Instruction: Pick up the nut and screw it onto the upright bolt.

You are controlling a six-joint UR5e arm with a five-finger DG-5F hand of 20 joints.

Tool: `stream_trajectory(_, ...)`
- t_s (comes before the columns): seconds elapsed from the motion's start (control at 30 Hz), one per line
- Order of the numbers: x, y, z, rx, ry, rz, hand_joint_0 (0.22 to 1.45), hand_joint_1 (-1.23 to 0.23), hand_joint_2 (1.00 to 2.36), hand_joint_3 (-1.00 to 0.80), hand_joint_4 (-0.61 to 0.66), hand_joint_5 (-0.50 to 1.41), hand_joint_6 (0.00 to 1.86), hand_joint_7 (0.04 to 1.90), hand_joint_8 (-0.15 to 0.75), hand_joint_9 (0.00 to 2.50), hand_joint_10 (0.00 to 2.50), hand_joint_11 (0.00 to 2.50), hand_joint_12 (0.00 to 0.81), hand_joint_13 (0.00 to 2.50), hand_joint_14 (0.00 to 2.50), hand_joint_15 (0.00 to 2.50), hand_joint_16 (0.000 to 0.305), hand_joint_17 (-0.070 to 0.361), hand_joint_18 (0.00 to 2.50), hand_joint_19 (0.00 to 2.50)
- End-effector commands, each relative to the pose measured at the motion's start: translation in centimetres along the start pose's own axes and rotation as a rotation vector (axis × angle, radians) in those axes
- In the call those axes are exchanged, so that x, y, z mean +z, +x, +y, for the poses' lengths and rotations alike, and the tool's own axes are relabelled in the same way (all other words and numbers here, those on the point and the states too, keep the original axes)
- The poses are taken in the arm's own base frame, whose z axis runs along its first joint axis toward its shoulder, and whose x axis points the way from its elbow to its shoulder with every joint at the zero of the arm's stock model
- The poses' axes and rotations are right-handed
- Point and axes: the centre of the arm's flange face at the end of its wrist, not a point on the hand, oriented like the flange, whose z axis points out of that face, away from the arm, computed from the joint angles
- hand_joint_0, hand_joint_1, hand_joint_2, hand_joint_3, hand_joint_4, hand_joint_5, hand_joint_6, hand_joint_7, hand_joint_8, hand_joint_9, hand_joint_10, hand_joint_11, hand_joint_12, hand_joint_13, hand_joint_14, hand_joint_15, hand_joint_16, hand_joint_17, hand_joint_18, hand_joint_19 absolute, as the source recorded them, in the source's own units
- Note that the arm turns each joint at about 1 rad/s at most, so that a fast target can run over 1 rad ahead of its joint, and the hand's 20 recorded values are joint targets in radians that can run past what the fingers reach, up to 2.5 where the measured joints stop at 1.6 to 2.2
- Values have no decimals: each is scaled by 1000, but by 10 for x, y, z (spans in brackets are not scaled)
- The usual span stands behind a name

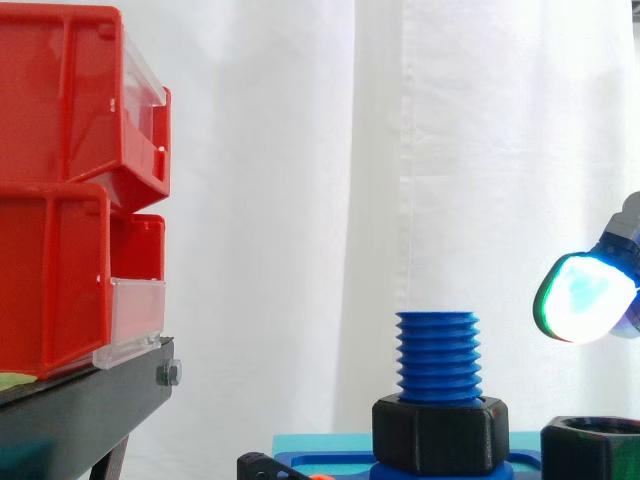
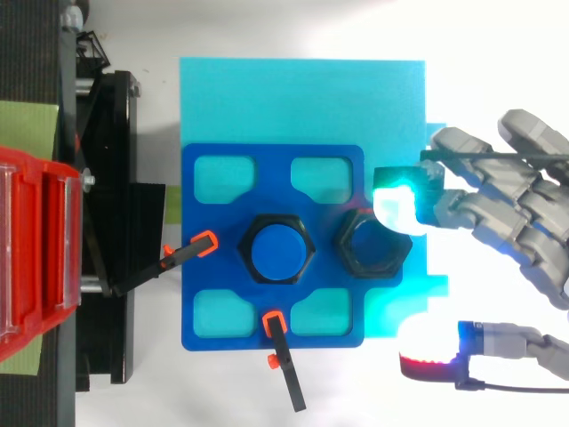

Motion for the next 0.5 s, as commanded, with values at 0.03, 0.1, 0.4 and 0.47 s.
stream_trajectory(0.03, -5, 0, 9, -17, 7, -13, 415, -669, 1000, -500, 204, -251, 502, 763, 260, 381, 0, 0, 270, 478, 0, 0, 29, 64, 267, 0)
stream_trajectory(0.1, -6, 1, 10, -17, 13, -12, 416, -656, 1000, -500, 207, -250, 502, 766, 259, 382, 0, 0, 270, 485, 0, 0, 28, 64, 270, 0)
stream_trajectory(0.4, -9, 2, 13, -14, 9, -11, 422, -633, 1000, -500, 206, -245, 502, 768, 262, 397, 0, 0, 268, 501, 0, 0, 28, 63, 288, 0)
stream_trajectory(0.47, -9, 2, 13, -14, 7, -11, 423, -626, 1000, -500, 206, -244, 502, 767, 264, 400, 0, 0, 267, 502, 0, 0, 28, 64, 293, 0)
